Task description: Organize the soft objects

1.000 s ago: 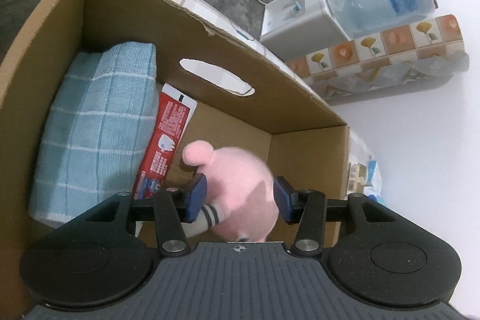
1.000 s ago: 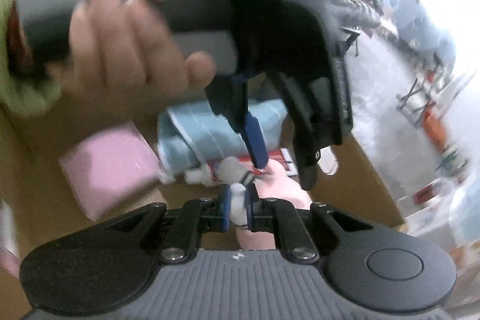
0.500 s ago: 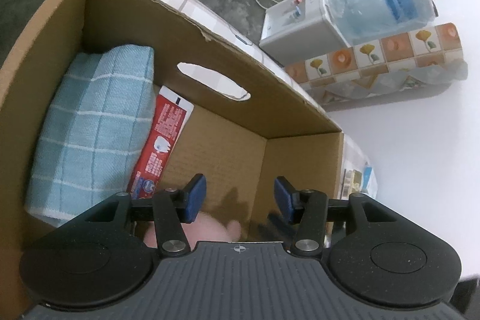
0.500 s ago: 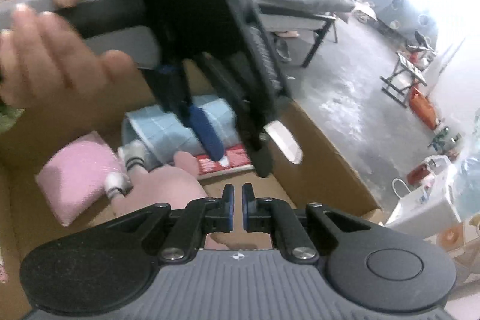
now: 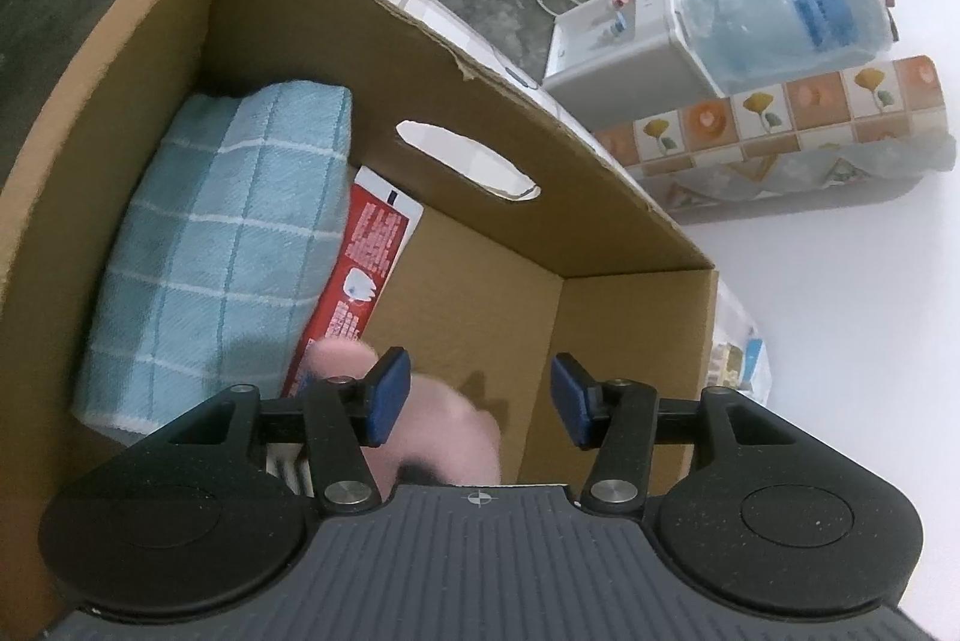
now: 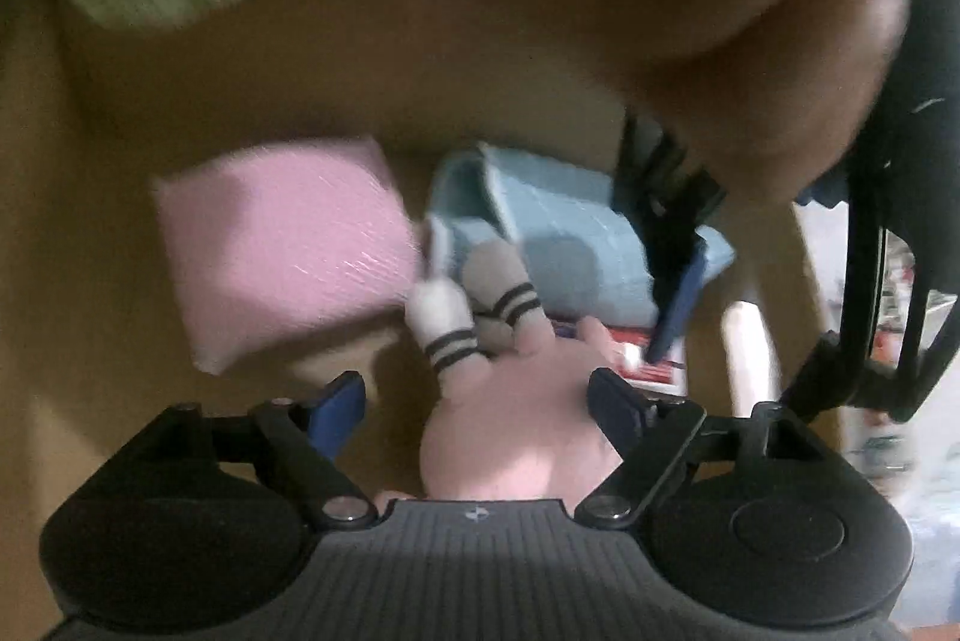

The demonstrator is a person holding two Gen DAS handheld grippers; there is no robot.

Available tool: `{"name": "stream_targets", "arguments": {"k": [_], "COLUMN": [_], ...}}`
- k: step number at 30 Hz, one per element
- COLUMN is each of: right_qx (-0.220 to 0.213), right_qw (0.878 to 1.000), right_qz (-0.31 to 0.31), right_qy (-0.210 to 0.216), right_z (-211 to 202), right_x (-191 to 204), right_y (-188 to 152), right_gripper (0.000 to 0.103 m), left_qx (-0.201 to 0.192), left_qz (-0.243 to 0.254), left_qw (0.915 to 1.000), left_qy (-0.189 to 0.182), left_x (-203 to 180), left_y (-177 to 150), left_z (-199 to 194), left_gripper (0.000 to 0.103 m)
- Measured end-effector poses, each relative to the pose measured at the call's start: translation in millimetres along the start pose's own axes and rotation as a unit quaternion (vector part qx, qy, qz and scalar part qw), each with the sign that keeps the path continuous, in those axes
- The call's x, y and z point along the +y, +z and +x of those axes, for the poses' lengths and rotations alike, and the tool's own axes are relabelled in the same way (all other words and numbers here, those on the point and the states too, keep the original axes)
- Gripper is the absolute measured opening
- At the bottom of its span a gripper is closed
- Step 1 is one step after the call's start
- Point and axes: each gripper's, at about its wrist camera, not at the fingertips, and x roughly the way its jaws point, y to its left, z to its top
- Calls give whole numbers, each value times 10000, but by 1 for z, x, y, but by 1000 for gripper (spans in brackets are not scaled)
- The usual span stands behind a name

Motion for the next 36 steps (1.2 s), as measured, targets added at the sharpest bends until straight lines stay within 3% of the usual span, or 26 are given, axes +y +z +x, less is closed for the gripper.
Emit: {"name": "stream_targets", "arguments": {"k": [2, 6, 8, 11, 12, 18, 21, 26, 30, 32, 36], "right_qx": [-3, -150, -331, -726, -780, -451, -326, -460, -862, -1102, -1692], "right_qw": [9996, 9921, 9770, 9393, 9380, 9578, 9607, 9529, 9399, 9299, 8947], "right_qz": [144, 1242, 2042, 3040, 3095, 2835, 2673, 2822, 3007, 3167, 3746], "right_qy": [-225, 58, 527, 1412, 1352, -124, -669, -1009, -1371, -1514, -1747], "right_z": [0, -16, -26, -35, -35, -34, -36, -42, -77, -107, -173], "right_x": [-7, -46, -68, -98, -102, -114, -110, -106, -94, -84, -50], "right_y": [2, -10, -24, -42, -45, -49, -51, -72, -82, -95, -133], "right_gripper": [74, 68, 68, 67, 66, 66, 66, 69, 75, 83, 86], "left_qx": [-4, -53, -105, -254, -305, -393, -438, -549, -604, -680, -828], "left_qz": [-14, -30, -64, -122, -145, -157, -125, -108, 21, 146, 437], "left_qw": [10000, 9999, 9997, 9991, 9989, 9984, 9981, 9973, 9967, 9962, 9942], "left_qy": [-30, -130, -191, -306, -328, -386, -407, -478, -534, -520, -538], "left_x": [2, 5, 6, 8, 8, 4, 2, -3, -11, -19, -33], "left_y": [1, 1, 1, 1, 1, -1, -2, -6, -18, -28, -56], "left_z": [-1, -6, -10, -16, -18, -20, -21, -26, -34, -41, -60], "left_gripper": [53, 54, 55, 56, 56, 57, 57, 59, 64, 68, 87]}}
